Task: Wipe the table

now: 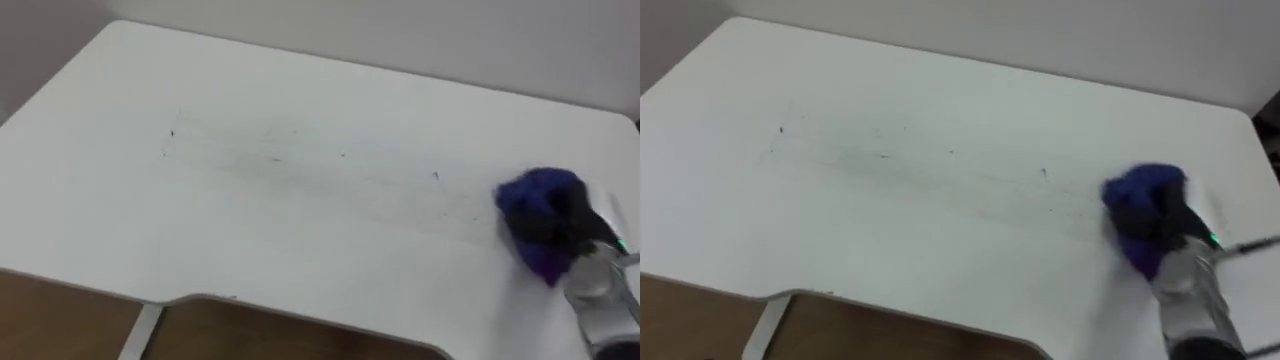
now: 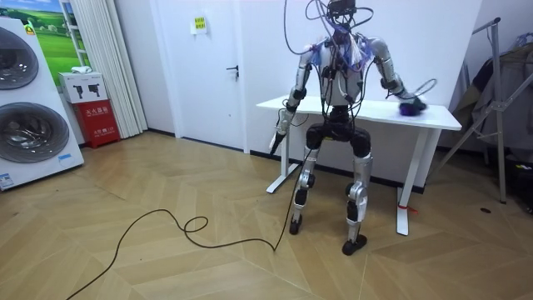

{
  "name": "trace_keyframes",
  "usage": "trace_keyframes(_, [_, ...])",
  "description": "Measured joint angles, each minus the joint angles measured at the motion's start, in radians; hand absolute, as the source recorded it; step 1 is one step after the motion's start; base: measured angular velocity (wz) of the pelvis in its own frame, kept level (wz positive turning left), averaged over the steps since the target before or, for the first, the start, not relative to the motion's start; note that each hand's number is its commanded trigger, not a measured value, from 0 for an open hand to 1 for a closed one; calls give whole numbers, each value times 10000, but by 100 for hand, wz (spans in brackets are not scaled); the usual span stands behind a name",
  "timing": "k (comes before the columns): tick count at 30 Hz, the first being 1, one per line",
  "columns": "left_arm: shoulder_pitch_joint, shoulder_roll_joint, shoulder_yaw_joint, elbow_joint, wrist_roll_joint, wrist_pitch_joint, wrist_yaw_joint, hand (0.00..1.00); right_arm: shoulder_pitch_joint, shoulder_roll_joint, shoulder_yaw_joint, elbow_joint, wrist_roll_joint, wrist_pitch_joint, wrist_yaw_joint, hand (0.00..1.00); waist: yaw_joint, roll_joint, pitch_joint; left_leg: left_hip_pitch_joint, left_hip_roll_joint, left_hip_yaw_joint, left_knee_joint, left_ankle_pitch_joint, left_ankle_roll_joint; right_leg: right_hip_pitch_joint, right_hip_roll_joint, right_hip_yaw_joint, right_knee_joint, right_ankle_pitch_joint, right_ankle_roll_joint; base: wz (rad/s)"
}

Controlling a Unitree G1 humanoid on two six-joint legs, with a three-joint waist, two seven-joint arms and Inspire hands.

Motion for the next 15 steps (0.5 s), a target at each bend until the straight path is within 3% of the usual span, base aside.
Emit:
trace_keyframes(2, [-39, 61, -31, -8, -57, -199, 127, 0, 414, -326, -394, 391, 308, 14, -159, 100, -90, -26, -14, 97, 3, 18, 9, -8, 8, 91, 4, 25, -5, 19, 19, -5])
trace_keyframes(5, [-478, -98, -597, -8, -342, -444, 303, 0, 491, -183, -289, 234, 370, 153, -358, 100, -184, 43, 0, 286, 39, 98, -39, -30, -15, 192, 59, 173, 22, 71, -27, -14])
trace_keyframes(7, [-977, -323, -965, 2, -475, -449, 339, 0, 244, 23, 274, -119, 160, 601, -456, 100, 6, 160, 0, 331, 105, 269, -66, -63, -57, 92, 151, 485, 20, 194, -100, -45])
trace_keyframes(9, [-1513, -663, -1378, 55, -510, -448, 469, 0, -33, 310, 1486, -1018, 87, 1217, -366, 100, 333, 296, -15, 350, 108, 313, -124, -62, -47, -130, 247, 827, 40, 366, -213, -66])
trace_keyframes(11, [-2137, -992, -1544, 528, -481, -486, 463, 0, -828, 1231, 3612, -2935, -834, 2136, 405, 100, 804, 394, -9, 368, 137, 230, -255, -38, -39, -583, 443, 1162, 131, 554, -433, -75])
trace_keyframes(12, [-2269, -1048, -1617, 630, -481, -443, 454, 0, -1182, 1422, 4124, -3183, -1079, 2202, 610, 100, 835, 448, 31, 373, 137, 144, -264, -33, -39, -604, 478, 1160, 133, 574, -465, -29])
trace_keyframes(13, [-2498, -1206, -1797, 726, -477, -369, 365, 0, -1969, 1968, 5148, -3309, -1414, 2168, 1025, 100, 896, 517, 83, 348, 137, -13, -284, -7, -48, -600, 520, 1159, 138, 577, -480, 11])
trace_keyframes(15, [-2561, -1415, -1904, 744, -463, -347, 30, 0, -2851, 2558, 5569, -3369, -1515, 1935, 1631, 100, 1367, 526, 112, 293, 120, -110, -381, 64, -49, -620, 524, 1125, 100, 555, -461, 23])
